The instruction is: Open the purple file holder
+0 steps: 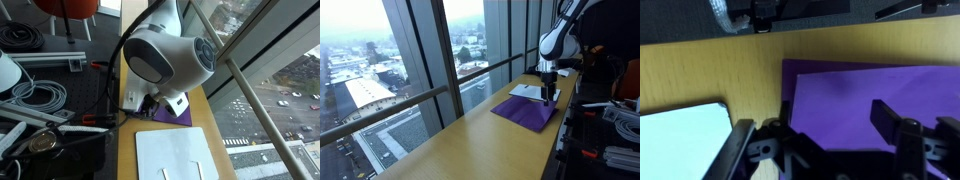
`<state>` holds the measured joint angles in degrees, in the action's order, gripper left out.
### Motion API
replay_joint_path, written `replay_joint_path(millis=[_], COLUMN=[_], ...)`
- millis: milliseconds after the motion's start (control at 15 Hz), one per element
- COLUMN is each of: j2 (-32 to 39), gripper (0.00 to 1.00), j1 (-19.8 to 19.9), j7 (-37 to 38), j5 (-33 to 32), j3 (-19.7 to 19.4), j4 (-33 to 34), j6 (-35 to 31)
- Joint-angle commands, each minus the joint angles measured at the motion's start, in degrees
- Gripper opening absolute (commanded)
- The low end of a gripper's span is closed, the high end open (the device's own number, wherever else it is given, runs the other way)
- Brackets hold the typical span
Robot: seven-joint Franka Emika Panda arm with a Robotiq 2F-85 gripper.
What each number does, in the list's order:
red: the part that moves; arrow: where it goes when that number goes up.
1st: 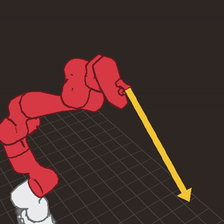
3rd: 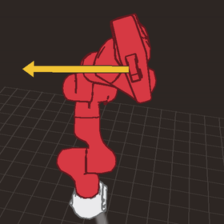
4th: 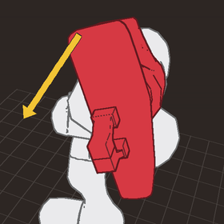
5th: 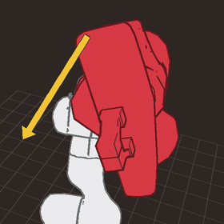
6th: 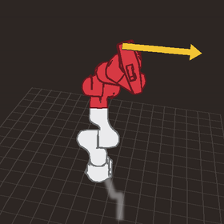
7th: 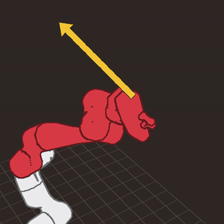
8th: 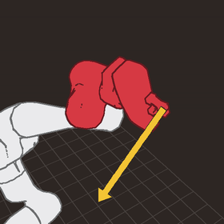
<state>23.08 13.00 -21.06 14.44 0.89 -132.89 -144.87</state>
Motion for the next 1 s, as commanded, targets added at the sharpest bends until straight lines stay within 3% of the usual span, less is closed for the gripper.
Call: replay_joint_path(millis=[0,467,933], j2=[0.3,-0.6,-4.8], gripper=[0.51,0.01,0.0], j1=[1.2,0.9,-0.9], j7=[-1.2,-1.4,-0.5], j5=[1.9,2.2,0.6], j3=[1.4,1.8,2.4], j4=[1.9,2.7,2.7], j6=[2.1,2.7,2.7])
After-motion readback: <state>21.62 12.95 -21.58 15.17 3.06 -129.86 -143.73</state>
